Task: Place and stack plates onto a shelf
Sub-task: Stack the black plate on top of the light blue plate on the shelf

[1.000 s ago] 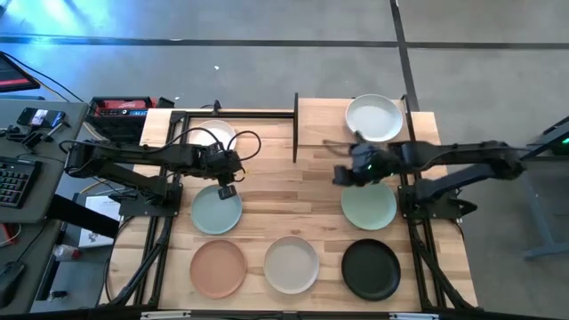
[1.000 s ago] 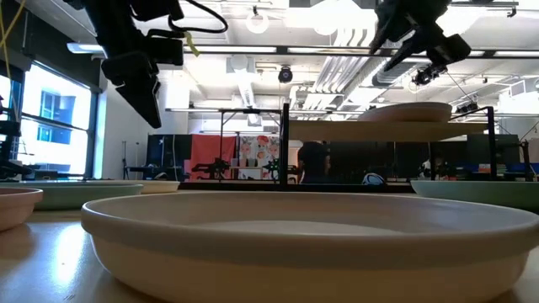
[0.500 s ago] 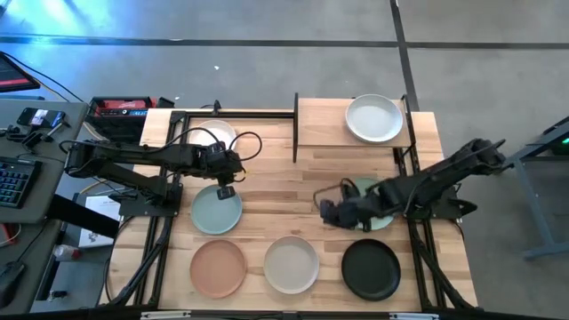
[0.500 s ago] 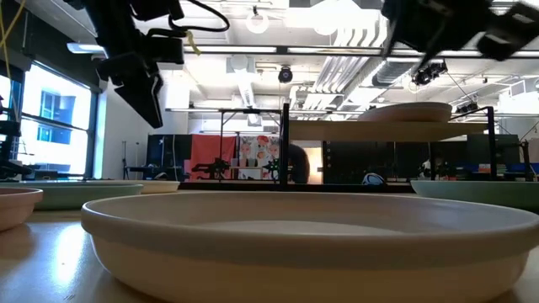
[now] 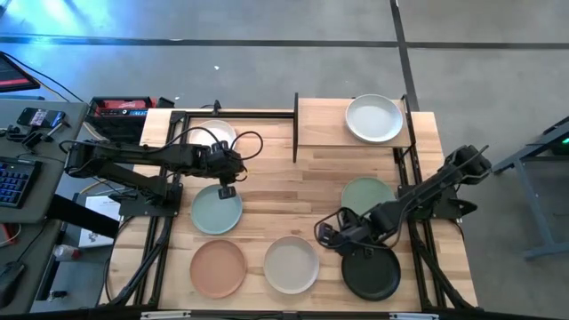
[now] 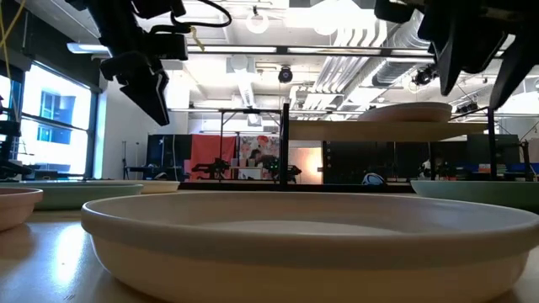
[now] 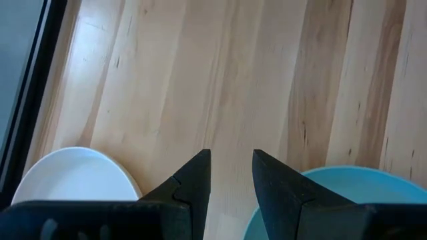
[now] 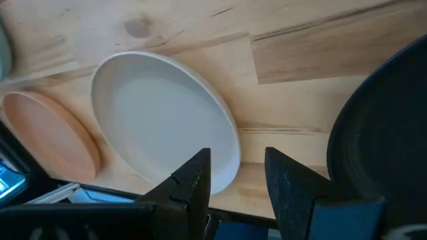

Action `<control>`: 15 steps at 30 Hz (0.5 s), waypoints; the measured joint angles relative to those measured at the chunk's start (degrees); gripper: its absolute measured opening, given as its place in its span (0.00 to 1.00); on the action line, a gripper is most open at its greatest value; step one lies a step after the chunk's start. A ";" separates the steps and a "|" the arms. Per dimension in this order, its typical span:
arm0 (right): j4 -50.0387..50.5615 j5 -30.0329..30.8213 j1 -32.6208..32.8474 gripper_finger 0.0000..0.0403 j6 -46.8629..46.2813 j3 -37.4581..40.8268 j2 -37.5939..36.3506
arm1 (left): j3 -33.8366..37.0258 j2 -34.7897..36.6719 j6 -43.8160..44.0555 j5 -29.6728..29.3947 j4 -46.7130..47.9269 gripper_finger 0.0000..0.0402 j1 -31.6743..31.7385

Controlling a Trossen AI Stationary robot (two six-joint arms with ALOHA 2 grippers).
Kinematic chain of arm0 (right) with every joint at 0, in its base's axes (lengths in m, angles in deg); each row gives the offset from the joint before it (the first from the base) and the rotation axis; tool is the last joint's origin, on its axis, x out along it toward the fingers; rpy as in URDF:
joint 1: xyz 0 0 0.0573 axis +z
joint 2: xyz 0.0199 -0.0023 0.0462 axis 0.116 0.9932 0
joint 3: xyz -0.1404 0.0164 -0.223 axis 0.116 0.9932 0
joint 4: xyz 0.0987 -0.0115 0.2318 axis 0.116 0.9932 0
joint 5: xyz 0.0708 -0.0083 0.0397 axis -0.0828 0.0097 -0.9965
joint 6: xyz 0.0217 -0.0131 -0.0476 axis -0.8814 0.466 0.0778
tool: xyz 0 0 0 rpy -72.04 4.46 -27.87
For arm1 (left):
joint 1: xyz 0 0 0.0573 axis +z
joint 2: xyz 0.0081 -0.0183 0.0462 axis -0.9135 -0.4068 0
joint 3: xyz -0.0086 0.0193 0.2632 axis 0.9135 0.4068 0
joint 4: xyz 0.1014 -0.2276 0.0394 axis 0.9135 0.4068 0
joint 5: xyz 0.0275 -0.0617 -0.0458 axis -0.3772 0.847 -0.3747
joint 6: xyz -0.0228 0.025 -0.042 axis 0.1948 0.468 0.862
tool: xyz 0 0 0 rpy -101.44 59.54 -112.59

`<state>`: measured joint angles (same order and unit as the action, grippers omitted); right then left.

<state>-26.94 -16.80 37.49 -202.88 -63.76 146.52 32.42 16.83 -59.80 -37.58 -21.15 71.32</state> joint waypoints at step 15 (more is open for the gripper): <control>3.69 -4.74 -0.01 0.30 3.74 0.00 1.13 | 0.00 0.00 4.30 0.00 0.02 0.25 0.00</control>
<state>-23.25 -21.54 37.48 -199.14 -63.76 147.65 32.42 16.83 -55.50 -37.58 -21.14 71.32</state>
